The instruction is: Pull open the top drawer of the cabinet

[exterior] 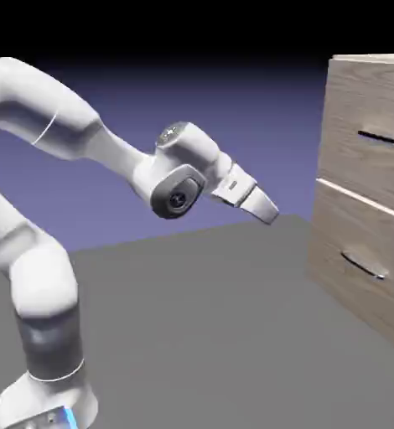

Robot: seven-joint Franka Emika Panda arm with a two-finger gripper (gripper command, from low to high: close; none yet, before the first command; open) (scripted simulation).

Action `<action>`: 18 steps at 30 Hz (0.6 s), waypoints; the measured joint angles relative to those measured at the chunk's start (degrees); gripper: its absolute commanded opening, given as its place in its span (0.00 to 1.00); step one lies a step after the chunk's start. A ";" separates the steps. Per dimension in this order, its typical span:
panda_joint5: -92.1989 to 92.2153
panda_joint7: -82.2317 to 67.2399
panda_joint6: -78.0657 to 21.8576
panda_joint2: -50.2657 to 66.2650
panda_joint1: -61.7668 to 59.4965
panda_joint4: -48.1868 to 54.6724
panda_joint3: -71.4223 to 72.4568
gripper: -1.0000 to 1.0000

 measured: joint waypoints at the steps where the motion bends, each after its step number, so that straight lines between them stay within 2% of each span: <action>1: 2.49 -0.15 -0.32 1.38 1.17 1.00 -1.48 0.50; 18: 44.85 -2.78 -5.85 24.81 21.07 17.95 -26.58 0.50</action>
